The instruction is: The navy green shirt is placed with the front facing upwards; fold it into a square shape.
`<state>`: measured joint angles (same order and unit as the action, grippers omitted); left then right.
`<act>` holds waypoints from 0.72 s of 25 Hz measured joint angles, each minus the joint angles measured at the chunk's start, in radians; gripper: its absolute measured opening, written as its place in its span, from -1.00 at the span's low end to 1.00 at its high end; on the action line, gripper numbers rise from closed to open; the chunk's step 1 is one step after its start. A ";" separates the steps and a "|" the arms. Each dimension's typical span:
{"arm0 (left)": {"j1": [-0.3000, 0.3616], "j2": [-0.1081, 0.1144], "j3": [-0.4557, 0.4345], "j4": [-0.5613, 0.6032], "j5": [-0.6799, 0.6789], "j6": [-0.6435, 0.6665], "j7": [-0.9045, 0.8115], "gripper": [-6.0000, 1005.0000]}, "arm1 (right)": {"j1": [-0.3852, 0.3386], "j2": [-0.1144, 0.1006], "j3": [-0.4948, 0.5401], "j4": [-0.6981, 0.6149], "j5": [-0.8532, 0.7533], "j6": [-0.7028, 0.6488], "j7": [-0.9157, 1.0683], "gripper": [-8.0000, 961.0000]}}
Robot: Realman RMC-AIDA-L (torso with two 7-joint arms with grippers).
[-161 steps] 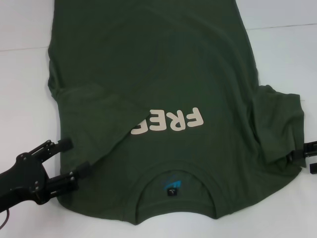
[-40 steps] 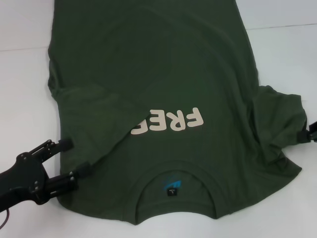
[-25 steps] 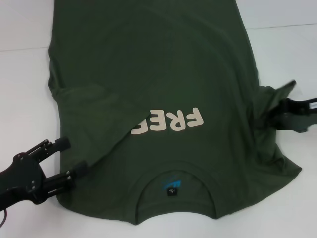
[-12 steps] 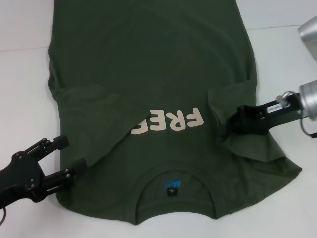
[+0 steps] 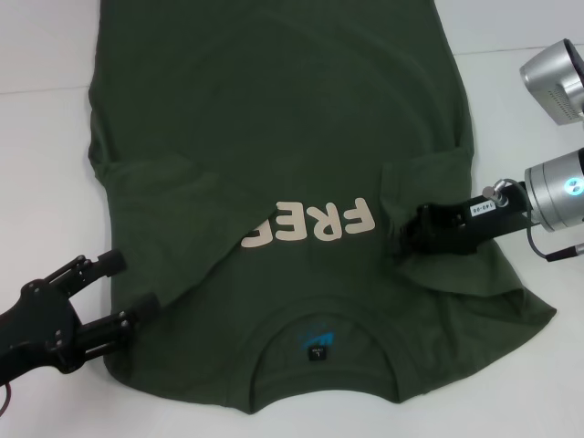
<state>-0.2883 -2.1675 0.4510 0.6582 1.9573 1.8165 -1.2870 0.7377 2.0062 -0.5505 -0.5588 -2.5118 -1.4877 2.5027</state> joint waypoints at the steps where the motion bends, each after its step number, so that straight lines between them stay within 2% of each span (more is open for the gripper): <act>1: 0.000 0.000 0.000 0.000 0.000 0.000 0.000 0.70 | -0.001 0.000 0.001 0.000 0.005 0.003 0.000 -0.82; 17: -0.005 0.000 0.000 0.000 0.000 -0.004 -0.001 0.69 | -0.012 -0.002 -0.033 0.008 0.041 -0.001 -0.002 -0.79; 18: -0.006 0.000 0.000 0.000 0.000 -0.005 -0.001 0.69 | -0.013 -0.004 -0.031 0.009 0.041 -0.008 -0.003 -0.71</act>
<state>-0.2939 -2.1675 0.4511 0.6580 1.9573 1.8119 -1.2879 0.7251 2.0021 -0.5815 -0.5503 -2.4707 -1.4959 2.5002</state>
